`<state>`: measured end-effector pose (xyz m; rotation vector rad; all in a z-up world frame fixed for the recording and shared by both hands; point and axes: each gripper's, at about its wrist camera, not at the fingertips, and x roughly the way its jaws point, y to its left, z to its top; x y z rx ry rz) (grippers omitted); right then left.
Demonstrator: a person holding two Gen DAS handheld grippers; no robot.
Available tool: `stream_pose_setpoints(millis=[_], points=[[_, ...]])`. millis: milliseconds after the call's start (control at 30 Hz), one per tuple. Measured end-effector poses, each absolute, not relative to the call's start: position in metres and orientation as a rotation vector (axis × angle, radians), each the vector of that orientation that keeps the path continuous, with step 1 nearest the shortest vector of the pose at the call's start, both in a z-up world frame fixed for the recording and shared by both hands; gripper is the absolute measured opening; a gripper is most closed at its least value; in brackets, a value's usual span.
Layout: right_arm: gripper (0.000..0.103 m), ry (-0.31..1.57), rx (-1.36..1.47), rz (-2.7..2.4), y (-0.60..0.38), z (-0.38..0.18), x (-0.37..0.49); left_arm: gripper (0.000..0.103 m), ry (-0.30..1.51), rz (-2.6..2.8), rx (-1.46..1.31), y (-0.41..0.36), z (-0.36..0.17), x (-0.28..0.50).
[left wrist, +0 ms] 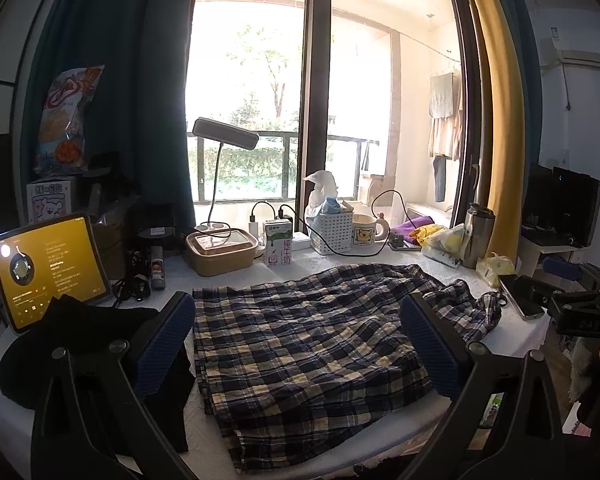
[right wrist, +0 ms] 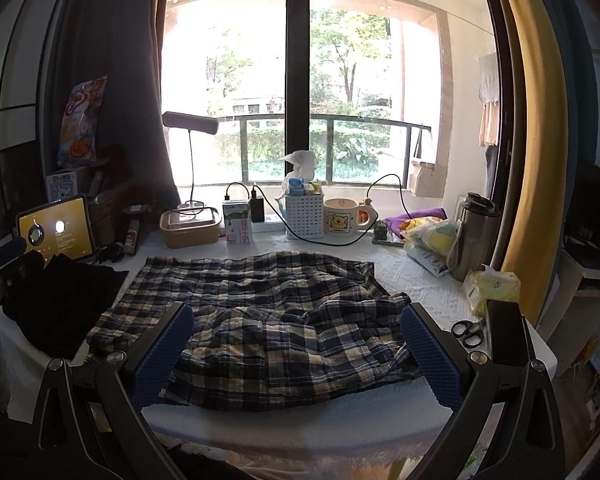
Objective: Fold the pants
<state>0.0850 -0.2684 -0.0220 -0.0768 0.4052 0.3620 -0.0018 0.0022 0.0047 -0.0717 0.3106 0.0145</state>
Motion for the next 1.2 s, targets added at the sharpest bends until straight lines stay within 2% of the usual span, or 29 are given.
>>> stream_pose_setpoints(millis=[1200], points=[[0.103, 0.41, -0.069, 0.363, -0.2733, -0.0231, 0.0856, 0.101, 0.307, 0.013, -0.067, -0.0008, 0.0044, -0.0029]])
